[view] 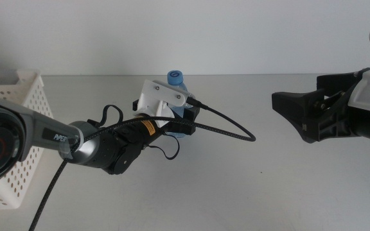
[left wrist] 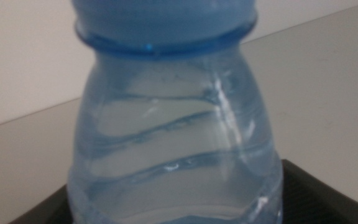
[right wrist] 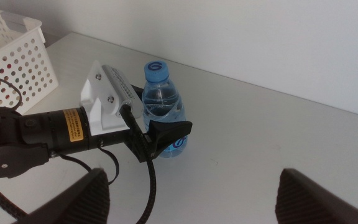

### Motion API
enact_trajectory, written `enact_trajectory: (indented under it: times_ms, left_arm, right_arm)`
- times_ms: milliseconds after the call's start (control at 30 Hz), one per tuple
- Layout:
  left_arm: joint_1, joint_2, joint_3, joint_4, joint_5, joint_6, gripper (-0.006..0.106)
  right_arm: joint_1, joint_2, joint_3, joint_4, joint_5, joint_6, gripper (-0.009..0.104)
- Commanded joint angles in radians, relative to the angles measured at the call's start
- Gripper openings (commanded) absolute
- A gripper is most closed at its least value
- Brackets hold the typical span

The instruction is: Use arms to grab the bottles and put them into the dustbin to the left of the table.

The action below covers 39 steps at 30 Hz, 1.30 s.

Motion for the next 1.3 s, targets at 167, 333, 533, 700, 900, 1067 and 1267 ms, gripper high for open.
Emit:
enact_trajectory:
  times_ms: [167,333,533,700,900,1067,1267]
  left_arm:
    - [-0.006,-0.054,-0.026,-0.065,-0.116,-0.017,0.067]
    - [-0.007,-0.132,-0.02,-0.038,0.009,-0.013,0.001]
    - [-0.006,-0.334,-0.021,-0.009,0.361,-0.014,-0.002]
    - [-0.006,-0.498,-0.021,-0.023,0.611,-0.022,-0.002]
    - [0.022,-0.666,-0.052,-0.041,1.021,-0.022,-0.002]
    - [0.119,-0.738,-0.15,-0.042,1.34,-0.004,-0.002]
    - [0.263,-0.742,-0.276,-0.043,1.577,0.096,-0.002]
  right_arm:
    - [0.001,-0.017,-0.025,-0.004,-0.065,-0.012,0.071]
    - [0.001,-0.017,-0.025,-0.004,-0.065,-0.012,0.071]
    - [0.001,-0.017,-0.025,-0.004,-0.065,-0.012,0.071]
    - [0.001,-0.017,-0.025,-0.004,-0.065,-0.012,0.071]
    - [0.001,-0.017,-0.025,-0.004,-0.065,-0.012,0.071]
    - [0.001,-0.017,-0.025,-0.004,-0.065,-0.012,0.071]
    - [0.001,-0.017,-0.025,-0.004,-0.065,-0.012,0.071]
